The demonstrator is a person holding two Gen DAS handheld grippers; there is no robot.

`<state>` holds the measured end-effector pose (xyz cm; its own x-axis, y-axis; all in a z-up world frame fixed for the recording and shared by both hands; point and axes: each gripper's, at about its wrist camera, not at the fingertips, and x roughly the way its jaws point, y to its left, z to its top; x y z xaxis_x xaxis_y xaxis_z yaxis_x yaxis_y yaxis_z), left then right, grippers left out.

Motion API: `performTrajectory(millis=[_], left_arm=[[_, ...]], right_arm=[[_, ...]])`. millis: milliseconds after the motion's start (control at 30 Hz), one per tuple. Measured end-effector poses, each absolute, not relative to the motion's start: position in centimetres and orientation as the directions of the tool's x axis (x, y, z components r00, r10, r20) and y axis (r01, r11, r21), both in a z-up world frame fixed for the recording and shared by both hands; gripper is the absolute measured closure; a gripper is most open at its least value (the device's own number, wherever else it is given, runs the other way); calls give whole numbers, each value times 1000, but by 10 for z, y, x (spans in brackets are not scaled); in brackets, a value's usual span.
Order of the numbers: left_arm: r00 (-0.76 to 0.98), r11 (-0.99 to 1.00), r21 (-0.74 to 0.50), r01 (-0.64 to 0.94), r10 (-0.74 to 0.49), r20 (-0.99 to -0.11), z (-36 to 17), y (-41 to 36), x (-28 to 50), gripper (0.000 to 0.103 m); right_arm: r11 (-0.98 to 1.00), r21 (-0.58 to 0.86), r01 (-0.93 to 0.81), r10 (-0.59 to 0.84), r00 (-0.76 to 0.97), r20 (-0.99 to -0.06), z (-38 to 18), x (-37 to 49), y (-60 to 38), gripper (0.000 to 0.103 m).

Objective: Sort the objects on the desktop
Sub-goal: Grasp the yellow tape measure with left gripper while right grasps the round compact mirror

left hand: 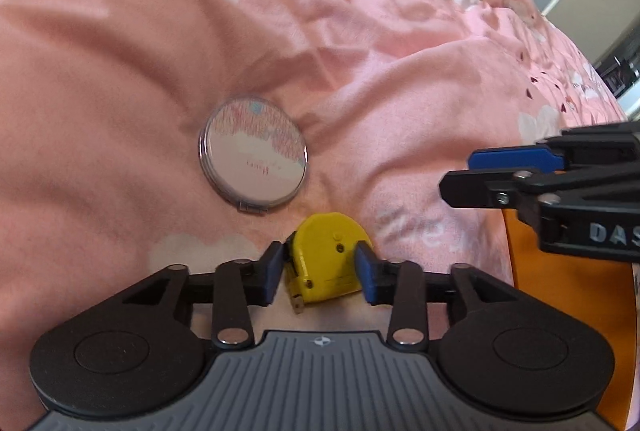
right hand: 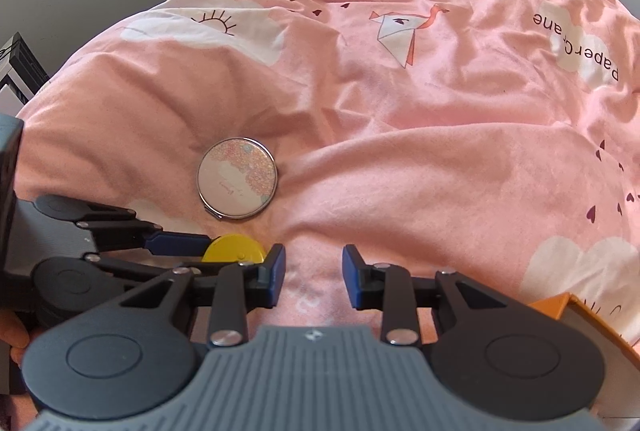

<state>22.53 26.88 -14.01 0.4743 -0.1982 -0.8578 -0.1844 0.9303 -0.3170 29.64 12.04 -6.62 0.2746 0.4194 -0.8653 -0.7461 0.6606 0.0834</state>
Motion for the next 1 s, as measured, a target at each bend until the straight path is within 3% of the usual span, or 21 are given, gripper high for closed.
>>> performTrajectory(millis=[67, 200, 233, 500, 533, 567, 633, 1000], left_arm=[[465, 910, -352, -217, -221, -857, -147, 274, 229, 41], [449, 917, -335, -214, -213, -868, -154, 269, 232, 41], [447, 920, -330, -211, -209, -870, -154, 267, 232, 48], [499, 908, -356, -223, -207, -841, -138, 272, 213, 53], [507, 905, -359, -227, -205, -837, -135, 274, 210, 58], [511, 902, -364, -234, -204, -835, -133, 276, 208, 73], [518, 896, -353, -270, -174, -838, -129, 282, 204, 81], [550, 887, -293, -357, -54, -833, -122, 297, 196, 81]], right_arm=[[657, 83, -749, 421, 273, -865, -66, 295, 121, 70], [650, 87, -755, 427, 269, -863, -65, 292, 122, 70], [650, 87, -755, 427, 268, -864, -65, 291, 123, 70], [664, 106, -740, 423, 255, -869, -70, 298, 129, 70], [665, 116, -738, 427, 248, -869, -71, 300, 131, 70], [666, 129, -734, 432, 239, -870, -72, 302, 134, 70], [668, 161, -726, 445, 217, -869, -76, 308, 141, 70], [694, 298, -655, 491, 128, -862, -110, 337, 190, 60]])
